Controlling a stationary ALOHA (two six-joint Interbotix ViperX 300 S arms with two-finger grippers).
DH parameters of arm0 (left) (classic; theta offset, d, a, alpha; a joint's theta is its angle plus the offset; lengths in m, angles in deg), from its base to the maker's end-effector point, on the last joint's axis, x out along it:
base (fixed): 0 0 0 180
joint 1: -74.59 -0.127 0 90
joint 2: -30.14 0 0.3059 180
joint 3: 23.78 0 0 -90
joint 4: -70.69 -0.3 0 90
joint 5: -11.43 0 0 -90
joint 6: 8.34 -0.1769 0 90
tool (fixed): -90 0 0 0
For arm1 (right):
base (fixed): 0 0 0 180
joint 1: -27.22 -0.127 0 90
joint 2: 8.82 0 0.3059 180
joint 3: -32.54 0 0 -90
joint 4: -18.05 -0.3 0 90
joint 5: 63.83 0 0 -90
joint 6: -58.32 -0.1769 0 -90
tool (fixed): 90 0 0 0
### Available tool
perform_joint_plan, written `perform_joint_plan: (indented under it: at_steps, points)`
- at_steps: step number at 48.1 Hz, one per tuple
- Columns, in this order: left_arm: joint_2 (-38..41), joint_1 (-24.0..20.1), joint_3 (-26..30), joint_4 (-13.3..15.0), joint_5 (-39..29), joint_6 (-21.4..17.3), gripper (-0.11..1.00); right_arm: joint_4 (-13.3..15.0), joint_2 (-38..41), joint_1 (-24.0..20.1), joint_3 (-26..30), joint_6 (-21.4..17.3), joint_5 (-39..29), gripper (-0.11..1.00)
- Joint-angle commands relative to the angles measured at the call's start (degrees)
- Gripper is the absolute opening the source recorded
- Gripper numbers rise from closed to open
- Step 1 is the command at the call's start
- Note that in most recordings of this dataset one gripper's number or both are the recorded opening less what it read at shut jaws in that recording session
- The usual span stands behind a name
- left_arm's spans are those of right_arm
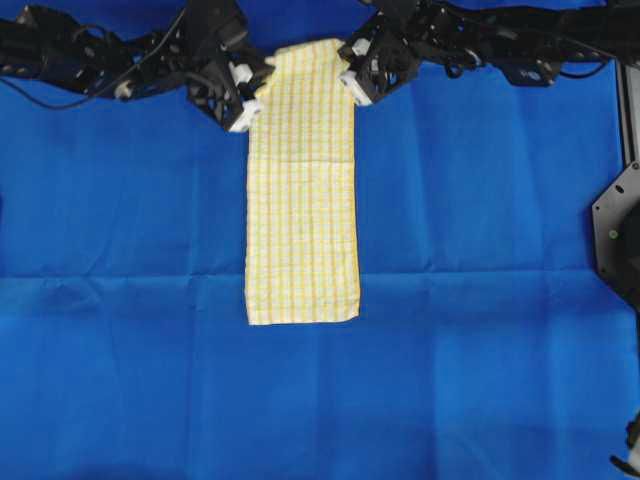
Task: Fold the yellow towel.
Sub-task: 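Fold the top end down toward the bottom end with both grippers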
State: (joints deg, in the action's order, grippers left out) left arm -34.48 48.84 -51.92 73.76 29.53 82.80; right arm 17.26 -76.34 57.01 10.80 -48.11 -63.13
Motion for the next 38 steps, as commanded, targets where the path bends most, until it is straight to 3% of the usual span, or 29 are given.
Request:
perform_joint_plan:
  at_steps: [1, 8, 19, 38]
  points:
    - [-3.6, 1.67, -1.49, 0.09, 0.26, 1.05, 0.04, -0.09, -3.43, -1.85, -1.05, 0.0, 0.35, 0.08]
    - [-6.86, 5.63, -5.19, 0.18, 0.26, 4.31, 0.04, -0.53, -5.8, -5.71, -4.31, -0.09, 1.76, 0.08]
    - [-10.11, 14.24, -9.05, 0.09, 0.7, 9.05, 0.04, -4.75, -8.88, -14.41, -10.37, -0.09, 6.33, 0.08]
    - [-9.05, 31.55, -8.0, 0.18, 2.2, 14.15, 0.04, -12.48, -12.04, -29.88, -16.7, -0.09, 12.04, 0.08]
